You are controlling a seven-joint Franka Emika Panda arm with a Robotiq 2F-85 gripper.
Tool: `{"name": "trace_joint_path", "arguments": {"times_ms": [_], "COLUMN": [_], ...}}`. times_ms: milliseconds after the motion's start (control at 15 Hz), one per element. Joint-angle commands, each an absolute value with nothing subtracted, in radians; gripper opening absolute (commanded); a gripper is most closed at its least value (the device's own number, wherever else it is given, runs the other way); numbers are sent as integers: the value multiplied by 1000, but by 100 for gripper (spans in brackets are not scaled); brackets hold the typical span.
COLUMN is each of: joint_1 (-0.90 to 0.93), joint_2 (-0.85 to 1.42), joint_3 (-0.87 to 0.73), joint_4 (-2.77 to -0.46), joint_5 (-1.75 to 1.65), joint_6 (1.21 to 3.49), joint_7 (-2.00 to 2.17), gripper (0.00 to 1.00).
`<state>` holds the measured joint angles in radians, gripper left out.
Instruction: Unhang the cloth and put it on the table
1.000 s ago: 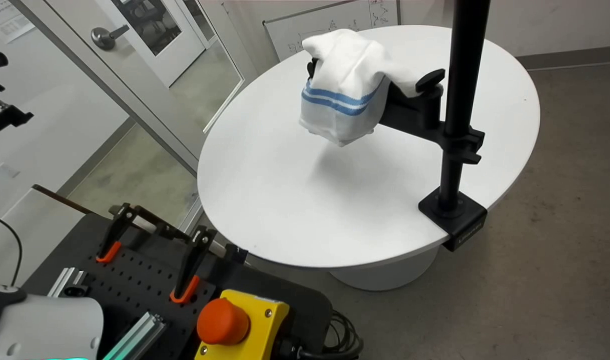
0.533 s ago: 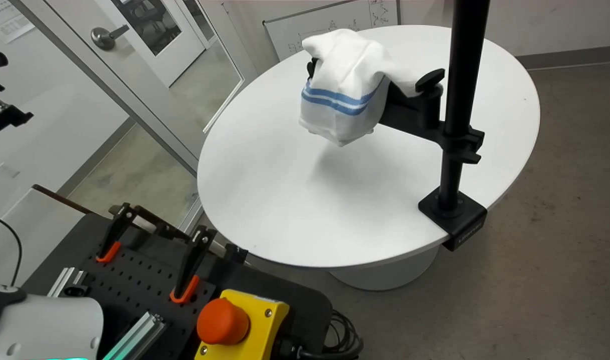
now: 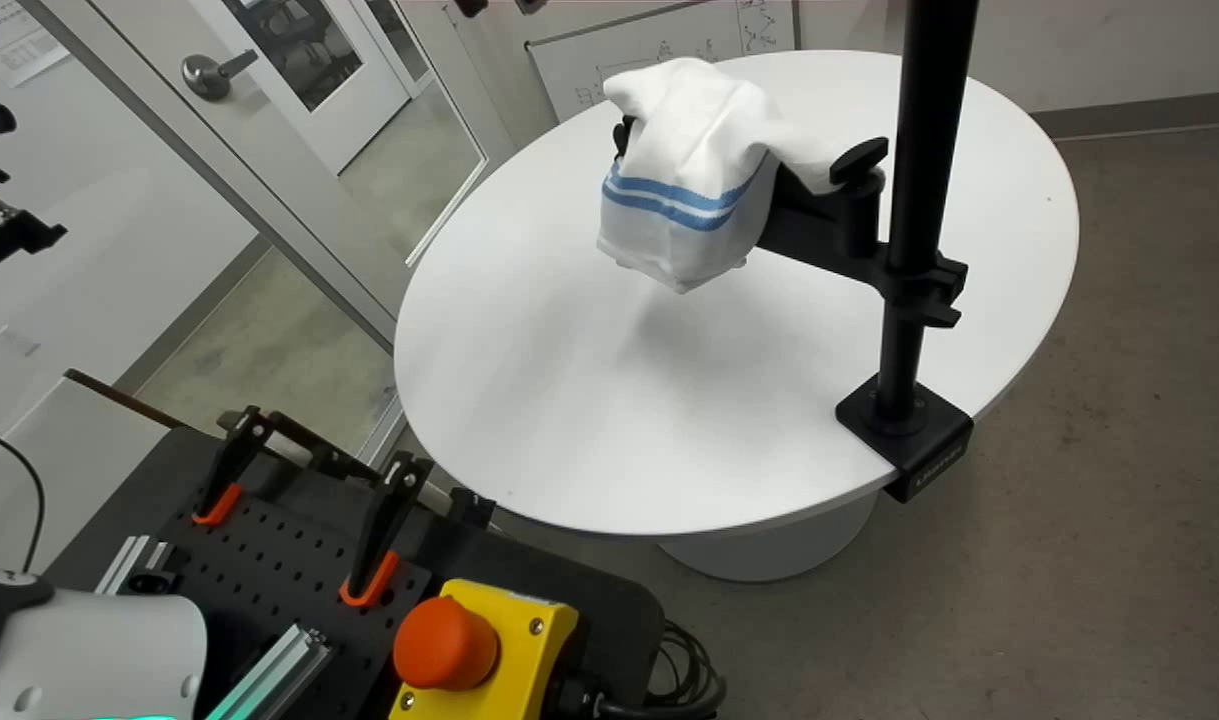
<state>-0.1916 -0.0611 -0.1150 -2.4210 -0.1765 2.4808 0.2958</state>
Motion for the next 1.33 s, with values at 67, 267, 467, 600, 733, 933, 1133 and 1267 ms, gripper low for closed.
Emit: {"name": "trace_joint_path", "arguments": {"times_ms": [67, 267, 467, 600, 733, 933, 1133, 1267], "joint_1": [-200, -196, -189, -185, -183, -172, -157, -145], "joint_2": [4, 47, 93, 125, 156, 195, 226, 247], "joint_3": [-140, -156, -166, -173, -179, -190, -198, -201], "joint_4": [-2384, -2356, -2328, -2314, -2300, -2270, -2238, -2217], "joint_5": [-244, -274, -286, -287, -272, -279, -275, -276], "joint_6": [2503, 2515, 2520, 2536, 2560, 2586, 2602, 2606], "joint_7": [371, 347, 339, 333, 325, 334, 335, 335], "gripper": [100, 100, 100, 100, 100, 100, 100, 100]}}
